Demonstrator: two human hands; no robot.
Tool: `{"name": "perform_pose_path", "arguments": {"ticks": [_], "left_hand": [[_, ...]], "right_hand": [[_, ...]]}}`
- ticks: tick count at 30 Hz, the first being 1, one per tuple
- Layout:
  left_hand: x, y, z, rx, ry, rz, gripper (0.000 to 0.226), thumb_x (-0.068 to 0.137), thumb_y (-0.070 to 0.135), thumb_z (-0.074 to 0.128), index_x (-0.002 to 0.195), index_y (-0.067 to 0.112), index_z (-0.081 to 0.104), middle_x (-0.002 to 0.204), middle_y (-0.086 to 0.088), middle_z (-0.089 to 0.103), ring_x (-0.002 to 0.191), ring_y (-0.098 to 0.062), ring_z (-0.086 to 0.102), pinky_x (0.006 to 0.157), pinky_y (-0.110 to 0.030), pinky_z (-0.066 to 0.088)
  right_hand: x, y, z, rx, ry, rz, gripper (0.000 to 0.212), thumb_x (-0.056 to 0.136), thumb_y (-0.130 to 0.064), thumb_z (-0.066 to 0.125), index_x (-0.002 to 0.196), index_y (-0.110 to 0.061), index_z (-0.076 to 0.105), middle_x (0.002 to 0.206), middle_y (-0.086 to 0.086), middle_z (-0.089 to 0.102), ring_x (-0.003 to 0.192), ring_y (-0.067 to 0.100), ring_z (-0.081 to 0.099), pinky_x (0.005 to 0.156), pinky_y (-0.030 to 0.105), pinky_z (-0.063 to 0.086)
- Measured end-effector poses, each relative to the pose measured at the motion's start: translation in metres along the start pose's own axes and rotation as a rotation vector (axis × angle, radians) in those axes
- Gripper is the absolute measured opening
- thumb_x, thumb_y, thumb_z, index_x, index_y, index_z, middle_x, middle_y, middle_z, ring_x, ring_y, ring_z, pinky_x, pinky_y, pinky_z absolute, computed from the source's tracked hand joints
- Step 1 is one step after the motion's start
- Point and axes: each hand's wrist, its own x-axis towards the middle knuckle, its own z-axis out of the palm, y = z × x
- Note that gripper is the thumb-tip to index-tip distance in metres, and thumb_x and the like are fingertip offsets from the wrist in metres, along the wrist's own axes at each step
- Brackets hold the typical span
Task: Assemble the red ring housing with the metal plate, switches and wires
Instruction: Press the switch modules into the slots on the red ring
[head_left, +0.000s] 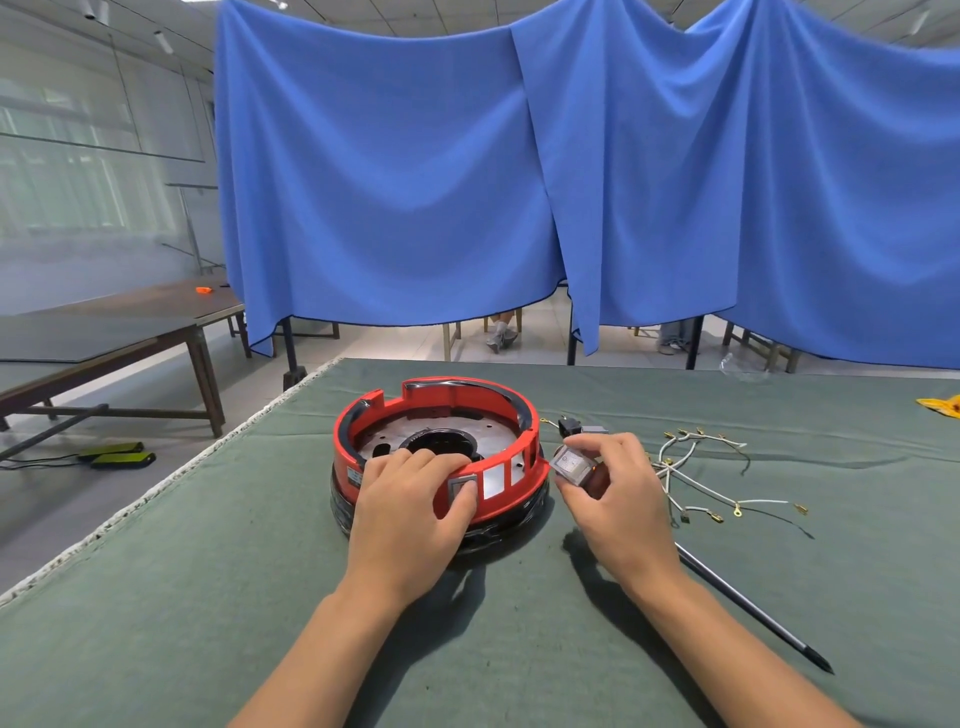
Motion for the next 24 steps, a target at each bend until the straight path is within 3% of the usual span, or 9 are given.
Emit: {"name": "perform_pose_path", "arguments": {"ticks": [5, 9, 12, 14, 19, 24], "left_hand": [[0.0, -0.001, -0.001, 0.039, -0.025, 0.02, 0.032, 0.084, 0.04, 0.053, 0.105, 0.023, 0.069, 0.097, 0.009, 0.069, 0.094, -0.014, 0.059, 0.09, -0.027, 0.033], [0.0, 0.0, -0.002, 0.061, -0.019, 0.027, 0.029, 0.082, 0.037, 0.055, 0.101, 0.021, 0.069, 0.095, 0.008, 0.067, 0.092, -0.015, 0.059, 0.089, -0.029, 0.035], [-0.001, 0.0, -0.002, 0.056, -0.004, 0.049, 0.029, 0.081, 0.033, 0.058, 0.104, 0.019, 0.07, 0.1, 0.006, 0.067, 0.097, -0.015, 0.059, 0.091, -0.028, 0.035], [-0.002, 0.001, -0.002, 0.053, 0.009, 0.087, 0.028, 0.081, 0.029, 0.059, 0.105, 0.018, 0.069, 0.102, 0.005, 0.068, 0.098, -0.016, 0.059, 0.093, -0.025, 0.034], [-0.002, 0.01, -0.001, 0.032, 0.028, 0.112, 0.031, 0.082, 0.023, 0.044, 0.099, 0.014, 0.068, 0.096, 0.002, 0.069, 0.09, -0.019, 0.061, 0.094, -0.028, 0.034], [-0.001, 0.011, -0.002, -0.041, -0.021, 0.055, 0.032, 0.078, 0.018, 0.047, 0.103, 0.015, 0.066, 0.102, 0.004, 0.067, 0.097, -0.015, 0.058, 0.091, -0.027, 0.033]], "right_hand": [[-0.003, -0.005, 0.0, 0.044, -0.003, 0.057, 0.031, 0.073, -0.015, 0.073, 0.093, -0.029, 0.054, 0.087, -0.018, 0.059, 0.08, -0.001, 0.059, 0.067, 0.003, 0.04], [-0.008, -0.013, 0.002, 0.039, -0.052, 0.033, 0.029, 0.075, -0.033, 0.076, 0.093, -0.033, 0.054, 0.083, -0.022, 0.061, 0.079, -0.002, 0.061, 0.069, 0.025, 0.053], [-0.011, -0.022, 0.002, -0.026, -0.034, -0.045, 0.03, 0.074, -0.042, 0.075, 0.091, -0.038, 0.051, 0.08, -0.026, 0.059, 0.077, -0.008, 0.059, 0.064, 0.018, 0.049], [-0.011, -0.027, 0.002, -0.049, -0.027, -0.11, 0.029, 0.074, -0.041, 0.075, 0.09, -0.037, 0.052, 0.08, -0.023, 0.058, 0.075, -0.005, 0.057, 0.061, 0.015, 0.044], [-0.014, -0.035, 0.006, -0.012, -0.099, -0.198, 0.026, 0.073, -0.032, 0.078, 0.092, -0.025, 0.061, 0.08, -0.016, 0.051, 0.071, 0.003, 0.052, 0.062, 0.023, 0.046], [-0.017, -0.036, 0.011, -0.016, -0.159, -0.201, 0.029, 0.075, -0.027, 0.078, 0.097, -0.019, 0.061, 0.086, -0.013, 0.052, 0.071, 0.006, 0.054, 0.064, 0.032, 0.05]]}}
